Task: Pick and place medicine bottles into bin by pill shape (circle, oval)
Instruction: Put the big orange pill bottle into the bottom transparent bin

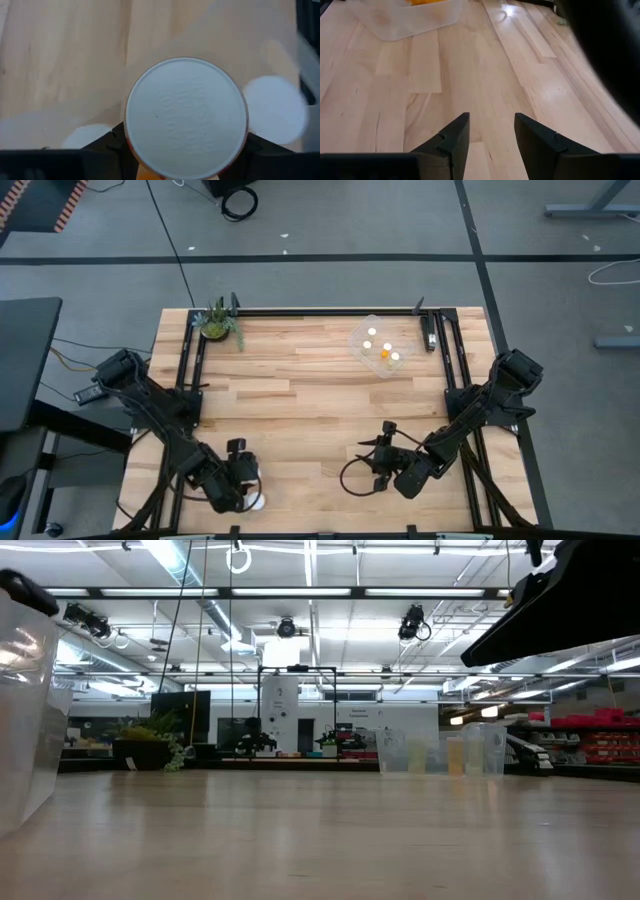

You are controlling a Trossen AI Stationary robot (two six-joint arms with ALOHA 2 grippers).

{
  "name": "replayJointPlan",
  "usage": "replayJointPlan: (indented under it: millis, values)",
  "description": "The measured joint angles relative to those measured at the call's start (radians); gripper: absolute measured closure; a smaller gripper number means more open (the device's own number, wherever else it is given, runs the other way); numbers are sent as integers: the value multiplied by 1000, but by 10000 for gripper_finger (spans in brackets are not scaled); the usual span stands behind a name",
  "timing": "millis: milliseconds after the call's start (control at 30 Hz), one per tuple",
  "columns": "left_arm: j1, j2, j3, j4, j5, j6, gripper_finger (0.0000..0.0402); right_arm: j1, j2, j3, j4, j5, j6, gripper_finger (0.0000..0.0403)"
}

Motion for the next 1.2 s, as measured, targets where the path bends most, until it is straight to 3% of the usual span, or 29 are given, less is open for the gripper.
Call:
replayJointPlan:
  millis: [200, 633, 1200]
  values:
    - [12, 0, -71, 107, -9, 2, 204, 0, 0, 0, 0, 0, 6, 241]
    - [10, 3, -72, 146, -8, 60, 197, 0, 0, 0, 0, 0, 5, 241]
    - [9, 3, -72, 156, 1, 83, 157, 0, 0, 0, 0, 0, 6, 240]
